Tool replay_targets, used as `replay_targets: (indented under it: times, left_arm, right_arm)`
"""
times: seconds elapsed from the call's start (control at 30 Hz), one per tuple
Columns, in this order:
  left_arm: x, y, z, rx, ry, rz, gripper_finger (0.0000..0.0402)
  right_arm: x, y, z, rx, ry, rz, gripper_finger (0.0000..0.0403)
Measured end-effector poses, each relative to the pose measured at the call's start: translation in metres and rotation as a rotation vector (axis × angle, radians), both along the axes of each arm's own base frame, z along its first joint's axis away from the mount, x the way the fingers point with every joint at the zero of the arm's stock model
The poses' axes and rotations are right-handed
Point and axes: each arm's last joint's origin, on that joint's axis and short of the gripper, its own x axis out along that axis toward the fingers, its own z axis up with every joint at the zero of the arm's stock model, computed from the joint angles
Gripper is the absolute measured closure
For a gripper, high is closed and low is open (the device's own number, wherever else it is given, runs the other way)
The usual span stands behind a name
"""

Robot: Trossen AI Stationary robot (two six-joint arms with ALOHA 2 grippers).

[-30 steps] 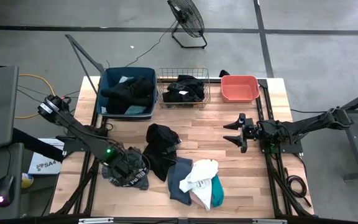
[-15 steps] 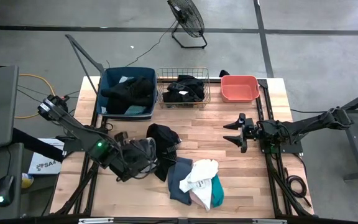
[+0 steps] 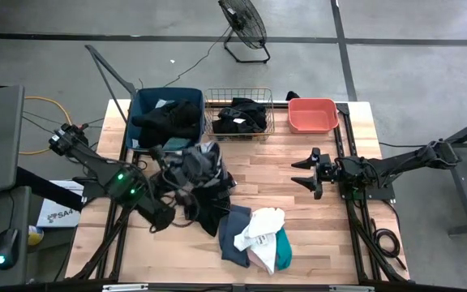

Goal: Pick & Place Cloths
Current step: Put the gray underwear into the wire basket

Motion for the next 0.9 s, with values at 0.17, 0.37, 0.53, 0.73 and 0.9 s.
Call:
replay_targets:
  times: [0.17, 0.37, 0.53, 0.73, 0.9]
  left_arm:
    - [0.019, 0.025, 0.005, 0.072, 0.007, 0.089, 0.0392]
    - [0.047, 0.060, 0.017, 0.102, 0.028, 0.114, 0.0392]
    - [0.062, 0.089, 0.028, 0.126, 0.017, 0.101, 0.0392]
    - [0.074, 0.123, 0.034, 0.058, 0.008, -0.071, 0.0392]
    - [0.074, 0.158, 0.038, -0.011, -0.012, -0.288, 0.0391]
  right_arm:
    - [0.000, 0.000, 0.000, 0.000, 0.000, 0.000, 0.0143]
    - [0.000, 0.000, 0.000, 0.000, 0.000, 0.000, 0.0143]
    - [0.000, 0.000, 0.000, 0.000, 0.000, 0.000, 0.0143]
    - [0.000, 0.000, 0.000, 0.000, 0.000, 0.000, 0.0143]
    - [0.000, 0.000, 0.000, 0.000, 0.000, 0.000, 0.0143]
